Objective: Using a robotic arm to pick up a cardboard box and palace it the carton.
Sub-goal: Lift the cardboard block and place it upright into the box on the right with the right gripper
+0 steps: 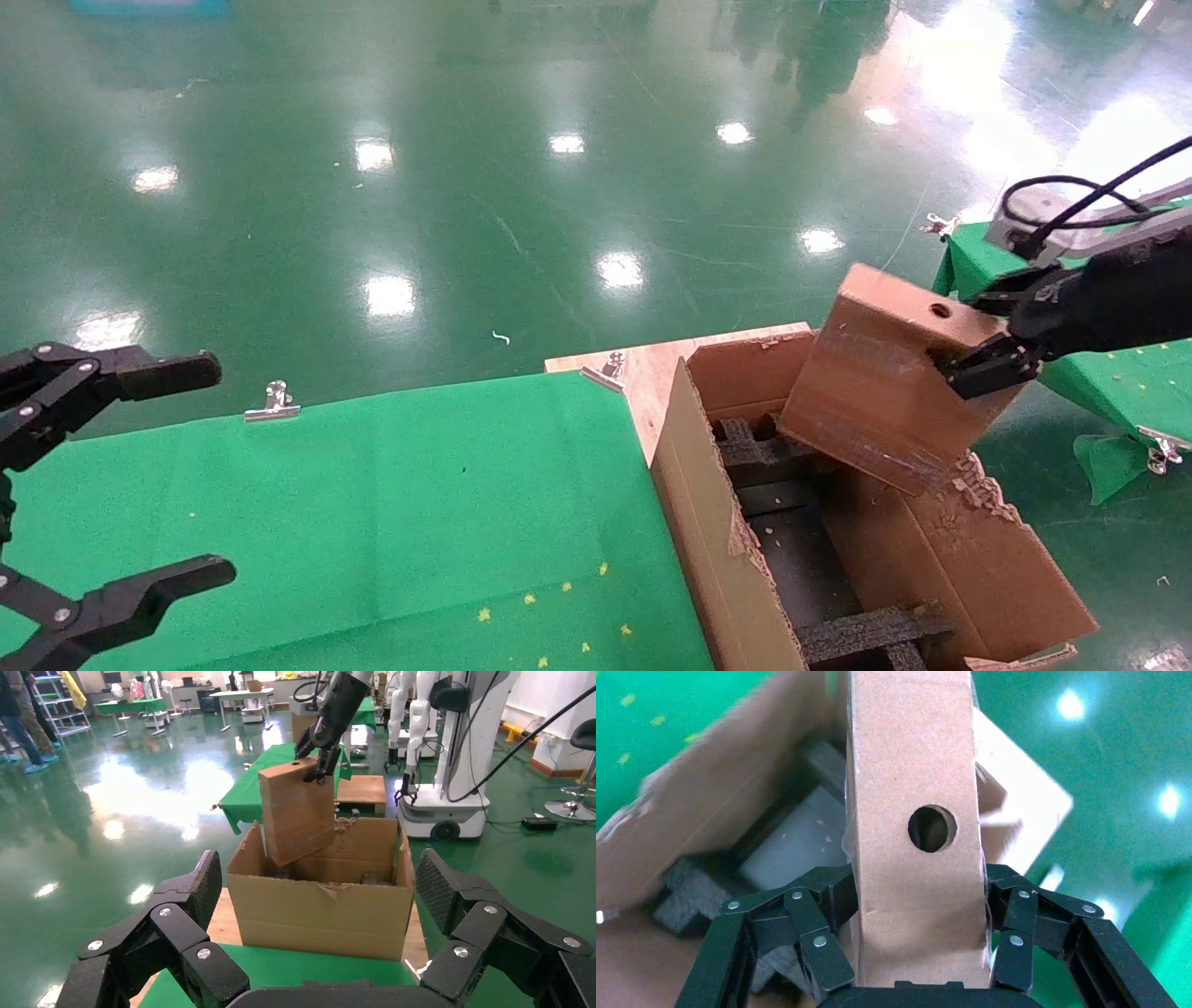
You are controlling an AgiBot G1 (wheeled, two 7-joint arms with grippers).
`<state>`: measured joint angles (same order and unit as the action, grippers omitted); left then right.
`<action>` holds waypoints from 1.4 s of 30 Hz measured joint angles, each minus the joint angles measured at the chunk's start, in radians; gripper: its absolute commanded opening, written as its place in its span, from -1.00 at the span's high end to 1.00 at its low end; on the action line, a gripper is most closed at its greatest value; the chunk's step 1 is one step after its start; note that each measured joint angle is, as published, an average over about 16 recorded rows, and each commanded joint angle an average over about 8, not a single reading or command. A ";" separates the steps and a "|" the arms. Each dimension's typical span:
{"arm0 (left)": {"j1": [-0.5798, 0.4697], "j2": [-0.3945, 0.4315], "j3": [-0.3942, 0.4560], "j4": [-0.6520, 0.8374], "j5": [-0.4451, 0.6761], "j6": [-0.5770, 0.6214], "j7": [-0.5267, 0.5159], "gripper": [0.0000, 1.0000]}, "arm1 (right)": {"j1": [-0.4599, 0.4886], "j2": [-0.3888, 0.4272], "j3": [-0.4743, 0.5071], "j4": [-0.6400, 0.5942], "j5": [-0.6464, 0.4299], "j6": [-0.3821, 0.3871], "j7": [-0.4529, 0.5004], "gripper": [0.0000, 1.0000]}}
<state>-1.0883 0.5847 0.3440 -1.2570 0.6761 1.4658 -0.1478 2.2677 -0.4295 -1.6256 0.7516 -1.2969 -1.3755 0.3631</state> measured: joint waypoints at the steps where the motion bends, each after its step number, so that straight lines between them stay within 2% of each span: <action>1: 0.000 0.000 0.000 0.000 0.000 0.000 0.000 -1.00 | -0.004 0.012 -0.004 0.020 -0.005 0.012 0.048 1.00; 6: 0.000 0.000 0.000 0.000 0.000 0.000 0.000 -1.00 | -0.017 0.073 -0.024 0.129 -0.036 0.060 0.269 1.00; 11: 0.000 0.000 0.000 0.000 0.000 0.000 0.000 -1.00 | -0.022 0.125 -0.040 0.228 -0.065 0.083 0.419 1.00; 16: 0.000 0.000 0.000 0.000 0.000 0.000 0.000 -1.00 | -0.024 0.150 -0.048 0.277 -0.083 0.097 0.492 1.00; 25: 0.000 0.000 0.000 0.000 0.000 0.000 0.000 -1.00 | -0.030 0.153 -0.053 0.294 -0.099 0.124 0.523 1.00; 30: 0.000 0.000 0.000 0.000 0.000 0.000 0.000 -1.00 | -0.043 0.165 -0.061 0.335 -0.126 0.169 0.581 1.00; 35: 0.000 0.000 0.000 0.000 -0.001 0.000 0.000 -1.00 | -0.061 0.192 -0.076 0.423 -0.187 0.237 0.700 1.00; 42: 0.000 0.000 0.000 0.000 -0.001 0.000 0.000 -1.00 | -0.089 0.222 -0.104 0.549 -0.303 0.312 0.927 1.00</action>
<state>-1.0882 0.5845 0.3441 -1.2566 0.6755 1.4655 -0.1476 2.1787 -0.2070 -1.7293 1.3007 -1.5994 -1.0631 1.2904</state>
